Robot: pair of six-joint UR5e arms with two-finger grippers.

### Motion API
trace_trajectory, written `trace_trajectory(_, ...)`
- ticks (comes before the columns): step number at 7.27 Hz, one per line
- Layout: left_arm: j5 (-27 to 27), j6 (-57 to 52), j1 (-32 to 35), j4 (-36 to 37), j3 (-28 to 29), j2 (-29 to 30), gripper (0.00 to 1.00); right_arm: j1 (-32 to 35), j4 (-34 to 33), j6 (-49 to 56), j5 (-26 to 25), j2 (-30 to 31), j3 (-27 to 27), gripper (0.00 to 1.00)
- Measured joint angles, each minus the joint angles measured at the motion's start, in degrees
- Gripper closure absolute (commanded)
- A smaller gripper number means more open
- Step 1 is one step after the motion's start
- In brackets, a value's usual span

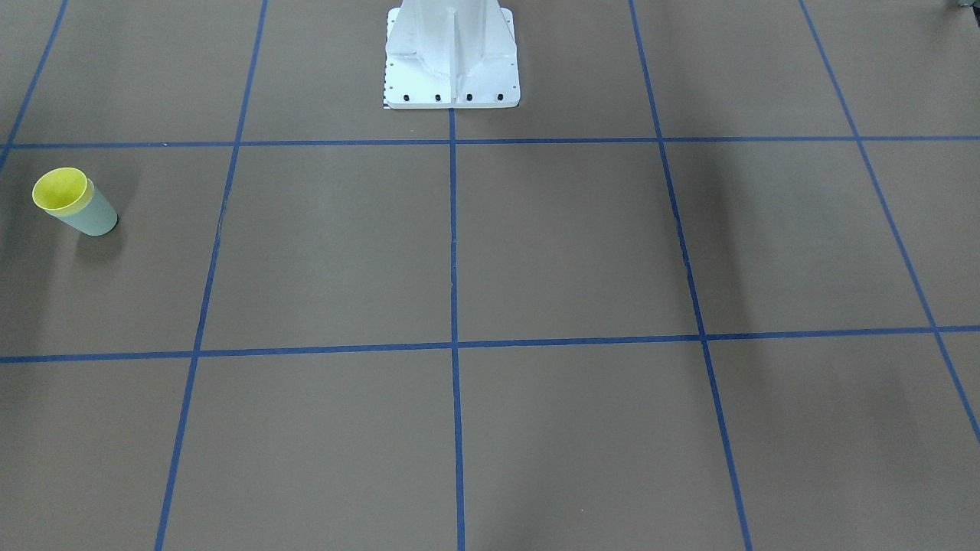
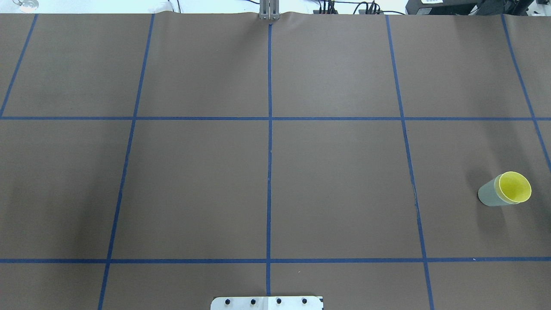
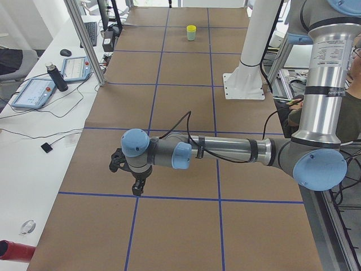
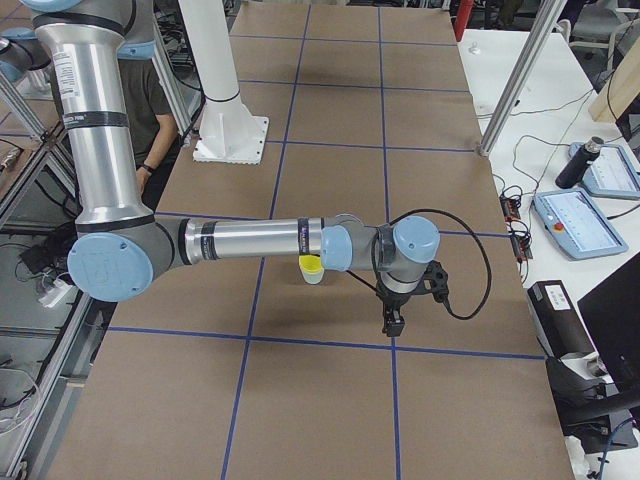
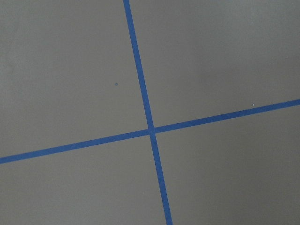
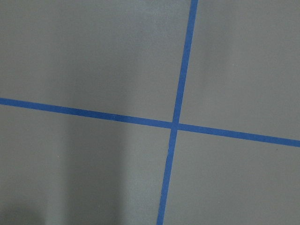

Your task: Transfer and stack yellow cup on green cup

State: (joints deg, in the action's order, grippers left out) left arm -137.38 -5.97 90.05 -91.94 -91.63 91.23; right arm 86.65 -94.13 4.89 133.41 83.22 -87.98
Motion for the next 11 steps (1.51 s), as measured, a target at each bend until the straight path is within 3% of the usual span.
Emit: trace_trajectory(11,0.8,0.14,-0.59,-1.48,-1.17,-1.8,0.0,-0.08,0.09,-0.56,0.17,2.98,-3.67,0.0)
